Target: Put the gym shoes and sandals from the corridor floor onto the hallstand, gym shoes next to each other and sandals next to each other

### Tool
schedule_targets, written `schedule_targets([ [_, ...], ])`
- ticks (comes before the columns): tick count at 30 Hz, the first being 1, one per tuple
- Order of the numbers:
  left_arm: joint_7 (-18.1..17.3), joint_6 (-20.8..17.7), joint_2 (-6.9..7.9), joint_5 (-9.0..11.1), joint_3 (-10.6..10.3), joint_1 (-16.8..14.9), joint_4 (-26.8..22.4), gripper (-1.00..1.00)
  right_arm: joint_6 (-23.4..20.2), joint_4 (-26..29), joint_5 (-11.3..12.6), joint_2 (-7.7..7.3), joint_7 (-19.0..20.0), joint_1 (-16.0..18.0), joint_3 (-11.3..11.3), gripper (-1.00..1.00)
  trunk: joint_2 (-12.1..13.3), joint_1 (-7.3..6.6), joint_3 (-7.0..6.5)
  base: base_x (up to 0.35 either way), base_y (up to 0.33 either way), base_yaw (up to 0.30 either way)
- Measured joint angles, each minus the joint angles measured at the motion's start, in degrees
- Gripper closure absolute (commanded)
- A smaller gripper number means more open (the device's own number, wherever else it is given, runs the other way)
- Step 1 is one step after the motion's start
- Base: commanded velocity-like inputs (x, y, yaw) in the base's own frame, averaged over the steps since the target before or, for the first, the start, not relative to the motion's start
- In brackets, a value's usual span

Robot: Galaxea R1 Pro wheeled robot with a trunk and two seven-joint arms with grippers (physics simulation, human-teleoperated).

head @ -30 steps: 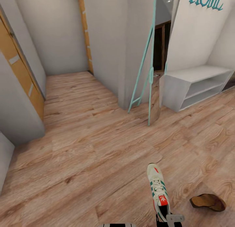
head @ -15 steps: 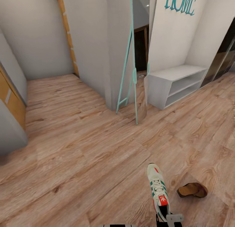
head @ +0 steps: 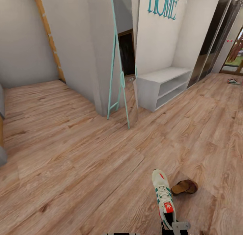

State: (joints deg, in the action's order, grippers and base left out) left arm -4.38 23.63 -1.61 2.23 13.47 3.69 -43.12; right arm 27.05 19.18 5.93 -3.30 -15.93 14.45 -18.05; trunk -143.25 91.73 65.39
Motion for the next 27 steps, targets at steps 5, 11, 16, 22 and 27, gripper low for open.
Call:
schedule_targets([
  [5,0.0,0.0,0.0,0.0,0.0,-0.01,-0.03,-1.0,0.0,0.0,-0.03,0.0,0.0,0.01,0.0,1.0,0.0,0.0,-0.21,0.0,0.0,-0.276],
  [11,0.0,0.01,0.0,0.0,0.0,0.0,-0.04,-1.0,0.0,0.0,0.0,0.0,0.0,0.01,0.0,1.0,0.0,0.0,-0.46,0.0,0.0,-0.276],
  [16,0.0,0.0,0.0,0.0,-0.06,-0.02,-0.05,-1.0,0.0,0.0,0.0,0.0,0.0,0.0,0.0,1.0,0.0,0.0,-0.66,0.0,0.0,-0.276],
  [22,0.0,0.02,0.0,0.0,-0.16,-0.01,-0.05,-1.0,0.0,0.0,-0.01,0.0,0.0,0.0,0.0,1.0,0.0,0.0,-0.91,0.0,0.0,-0.276],
  [27,0.0,0.0,0.0,0.0,-0.17,-0.02,-0.05,-1.0,0.0,0.0,0.0,0.0,0.0,0.0,0.0,1.0,0.0,0.0,-1.12,0.0,0.0,-0.276],
])
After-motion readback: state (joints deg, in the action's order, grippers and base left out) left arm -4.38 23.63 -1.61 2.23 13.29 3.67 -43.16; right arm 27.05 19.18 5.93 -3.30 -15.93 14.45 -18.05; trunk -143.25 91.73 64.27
